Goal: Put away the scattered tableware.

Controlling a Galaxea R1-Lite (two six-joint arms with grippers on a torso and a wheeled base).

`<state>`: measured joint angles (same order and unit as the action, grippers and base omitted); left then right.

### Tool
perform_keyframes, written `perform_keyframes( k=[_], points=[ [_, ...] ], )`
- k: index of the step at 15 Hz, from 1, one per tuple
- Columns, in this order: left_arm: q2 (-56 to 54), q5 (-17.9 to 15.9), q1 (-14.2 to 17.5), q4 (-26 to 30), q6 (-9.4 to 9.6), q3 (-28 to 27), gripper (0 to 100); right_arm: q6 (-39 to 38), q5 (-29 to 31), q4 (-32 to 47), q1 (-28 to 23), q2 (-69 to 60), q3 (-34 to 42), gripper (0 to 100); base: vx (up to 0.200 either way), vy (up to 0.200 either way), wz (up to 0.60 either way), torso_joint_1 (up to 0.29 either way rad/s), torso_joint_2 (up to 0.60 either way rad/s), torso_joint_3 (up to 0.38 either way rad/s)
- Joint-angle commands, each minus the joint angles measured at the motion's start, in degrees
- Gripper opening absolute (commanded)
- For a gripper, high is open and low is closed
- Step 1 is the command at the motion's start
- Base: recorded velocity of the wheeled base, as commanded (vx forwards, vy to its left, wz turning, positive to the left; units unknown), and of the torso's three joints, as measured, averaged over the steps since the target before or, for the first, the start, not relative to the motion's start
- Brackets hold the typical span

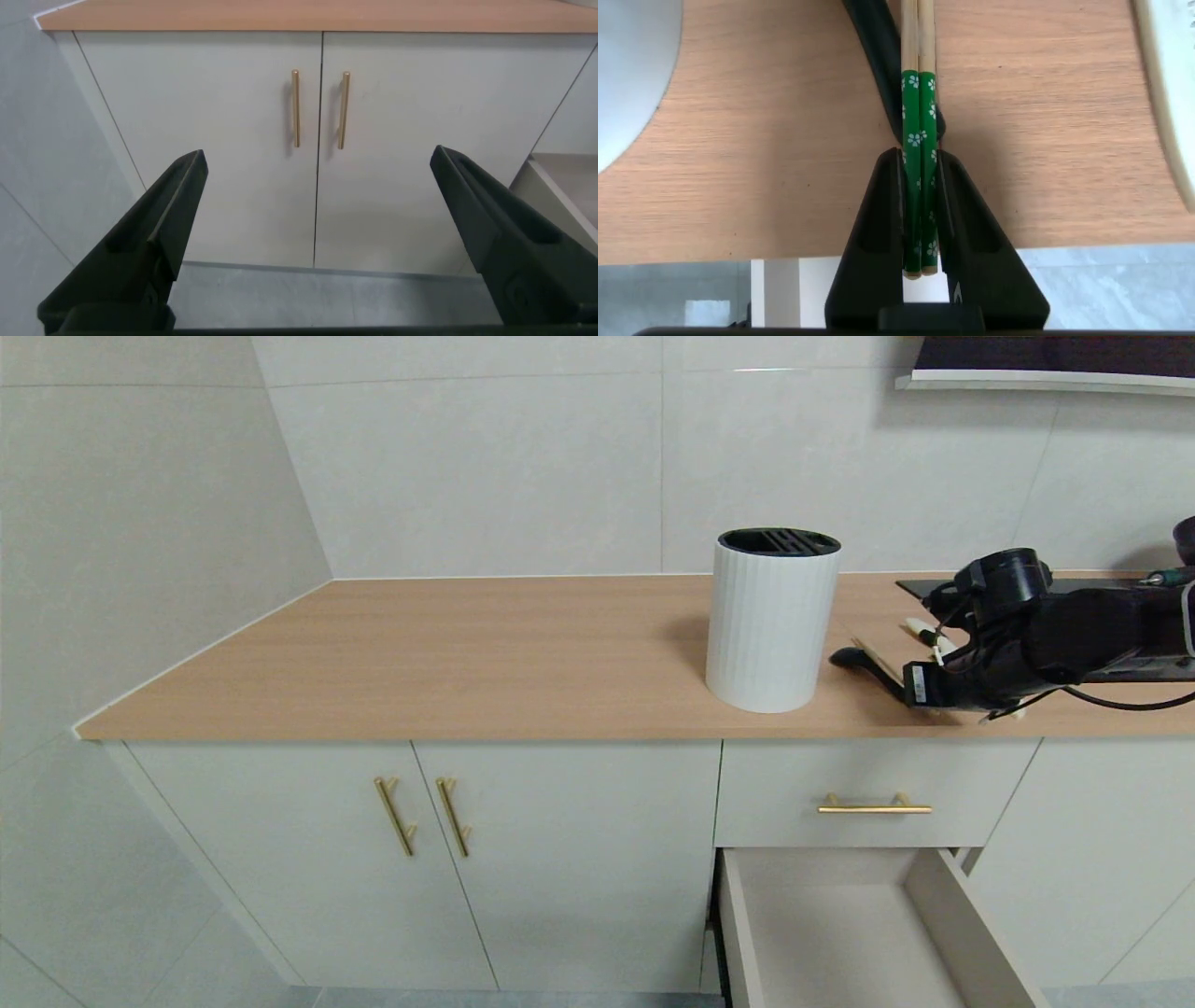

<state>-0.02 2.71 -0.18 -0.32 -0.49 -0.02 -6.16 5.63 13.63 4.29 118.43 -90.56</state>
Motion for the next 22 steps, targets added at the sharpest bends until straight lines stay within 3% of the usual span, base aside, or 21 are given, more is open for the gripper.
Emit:
perform_keyframes(
  k=[1,5,9,13,16,21,22],
  points=[
    [0.02,0.02,0.01,-0.03,-0.04,0.02,100,0.0,-0.01,-0.01,0.02,-0.83,0.21,0,0.0,0.0,0.0,0.0,0.0,0.0],
    [0.02,0.02,0.01,-0.03,-0.04,0.02,100,-0.26,-0.09,-0.09,-0.86,-5.49,3.82,0,0.0,0.0,0.0,0.0,0.0,0.0],
    [0.02,0.02,0.01,-0.03,0.05,0.02,100,-2.46,-0.89,-0.18,-0.86,-15.86,13.48,0,0.0,0.0,0.0,0.0,0.0,0.0],
    [0.02,0.02,0.01,-0.03,-0.04,0.02,100,-2.11,-8.01,-0.01,-0.51,-34.23,28.78,0,0.0,0.0,0.0,0.0,0.0,0.0],
    [0.02,0.02,0.01,-0.03,-0.04,0.02,100,1.59,-18.2,2.63,2.3,-44.87,37.04,0,0.0,0.0,0.0,0.0,0.0,0.0],
    [0.02,0.02,0.01,-0.03,-0.04,0.02,100,5.19,-17.94,3.6,7.57,-46.89,43.28,0,0.0,0.0,0.0,0.0,0.0,0.0],
    [0.02,0.02,0.01,-0.03,-0.04,0.02,100,8.88,-18.02,3.33,7.57,-46.36,45.56,0,0.0,0.0,0.0,0.0,0.0,0.0]
  ],
)
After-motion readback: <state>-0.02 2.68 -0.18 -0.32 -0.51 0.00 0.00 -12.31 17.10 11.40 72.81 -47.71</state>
